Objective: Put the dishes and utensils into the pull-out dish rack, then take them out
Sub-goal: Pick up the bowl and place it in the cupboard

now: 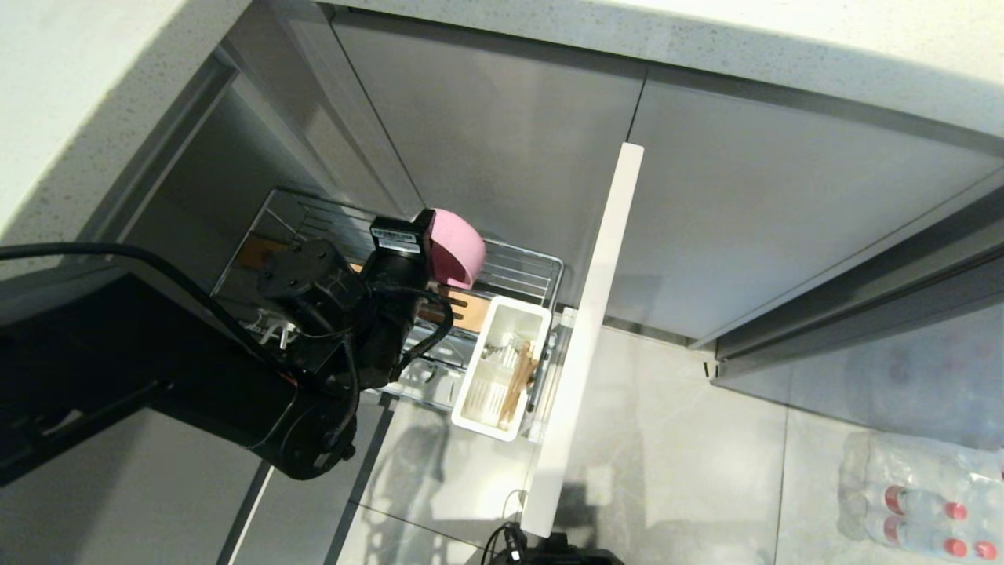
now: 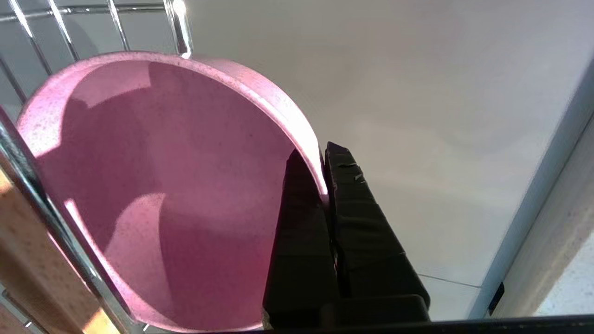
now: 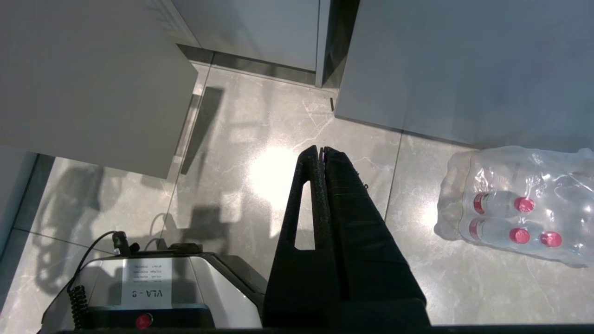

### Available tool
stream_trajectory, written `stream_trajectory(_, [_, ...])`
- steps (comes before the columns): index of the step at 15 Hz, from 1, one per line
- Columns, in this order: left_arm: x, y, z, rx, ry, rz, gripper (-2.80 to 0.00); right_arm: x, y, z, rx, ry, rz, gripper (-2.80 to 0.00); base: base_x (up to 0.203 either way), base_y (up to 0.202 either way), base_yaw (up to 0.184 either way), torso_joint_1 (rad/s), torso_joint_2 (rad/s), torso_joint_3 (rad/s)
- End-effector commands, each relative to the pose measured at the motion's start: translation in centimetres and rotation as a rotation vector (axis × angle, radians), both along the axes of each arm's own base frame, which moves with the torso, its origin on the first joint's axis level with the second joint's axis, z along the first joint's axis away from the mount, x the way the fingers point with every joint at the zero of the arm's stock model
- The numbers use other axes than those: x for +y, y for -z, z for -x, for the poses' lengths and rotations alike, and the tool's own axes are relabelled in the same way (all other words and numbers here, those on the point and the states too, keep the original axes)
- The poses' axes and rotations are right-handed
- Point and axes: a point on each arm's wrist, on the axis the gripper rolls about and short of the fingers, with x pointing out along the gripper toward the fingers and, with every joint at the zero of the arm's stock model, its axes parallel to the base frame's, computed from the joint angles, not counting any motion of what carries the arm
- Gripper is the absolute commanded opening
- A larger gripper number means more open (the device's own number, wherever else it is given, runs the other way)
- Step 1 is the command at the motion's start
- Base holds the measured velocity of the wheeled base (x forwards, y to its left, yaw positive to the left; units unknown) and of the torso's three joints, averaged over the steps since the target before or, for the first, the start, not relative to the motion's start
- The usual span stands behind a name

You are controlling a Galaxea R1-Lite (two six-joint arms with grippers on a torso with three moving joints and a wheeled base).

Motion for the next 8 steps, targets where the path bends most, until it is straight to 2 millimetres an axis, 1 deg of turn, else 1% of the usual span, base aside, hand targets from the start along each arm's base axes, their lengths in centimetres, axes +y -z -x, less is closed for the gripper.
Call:
stream_trajectory(1, [-0.03,0.16,-0.09,0.000,0.000,0.009,-2.80,0.00,0.00,0.00,0.000,-0.001,0.000,-2.80,0.000,0.000,0.000,0.000,0.00,0.000])
stream_trajectory(6, [-0.03,0.05,-0.13,-0.004,0.004,0.013,-2.80,0.00,0.00,-0.01,0.001,0.000,0.000,-2.80,0.000,0.000,0.000,0.000,0.00,0.000])
stream_trajectory(7, [-0.05,-0.01,-0.09,-0.005,0.003,0.014,0.00,0.00,0.00,-0.01,0.001,0.000,0.000,-2.80,0.000,0.000,0.000,0.000,0.00,0.000])
stream_trajectory(8, [-0.03,-0.06,-0.07,-0.006,0.003,0.015,0.00,0.00,0.00,0.00,0.000,0.000,0.000,-2.80,0.000,0.000,0.000,0.000,0.00,0.000])
